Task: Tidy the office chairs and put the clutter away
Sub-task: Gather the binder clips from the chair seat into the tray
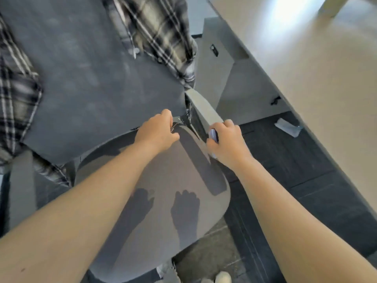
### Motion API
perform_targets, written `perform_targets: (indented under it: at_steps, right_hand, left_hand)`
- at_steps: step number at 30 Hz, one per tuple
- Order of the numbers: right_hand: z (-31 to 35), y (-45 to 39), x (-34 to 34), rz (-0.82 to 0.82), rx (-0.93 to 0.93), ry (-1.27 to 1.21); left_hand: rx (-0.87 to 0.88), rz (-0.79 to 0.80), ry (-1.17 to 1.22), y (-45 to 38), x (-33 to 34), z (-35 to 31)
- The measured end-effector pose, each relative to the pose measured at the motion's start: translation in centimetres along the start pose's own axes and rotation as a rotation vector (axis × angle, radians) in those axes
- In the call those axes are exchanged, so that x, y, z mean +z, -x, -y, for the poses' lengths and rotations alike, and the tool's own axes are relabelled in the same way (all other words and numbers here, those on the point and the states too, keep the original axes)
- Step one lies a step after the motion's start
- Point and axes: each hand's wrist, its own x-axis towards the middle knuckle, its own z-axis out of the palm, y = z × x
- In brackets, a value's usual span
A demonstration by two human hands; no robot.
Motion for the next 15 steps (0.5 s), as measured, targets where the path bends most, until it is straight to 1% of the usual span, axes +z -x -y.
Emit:
perform_targets:
  at_steps: [3,7,11,15]
  right_hand:
    - [-2.9,2.9,-5.0,-0.133,0.112,-0.009]
    - [-8.6,8.4,-11.0,-0.243,0.285,-0.014]
    - [-15.7,15.6,-15.9,-0.3,0.446,-0.127]
    - [-22.8,23.0,-19.6,-0.355,0.562,-0.149]
  left_hand:
    - [0.143,0.013,-0.029,0.9,-0.5,-6.1]
    - [0.332,0.035,-0.047,3.4,0.8,-15.0]
    - [0.522,0.089,-0.036,7.6,4.1,-24.4]
    - [0.651,0.183,-0.02,12.7,8.7,-33.1]
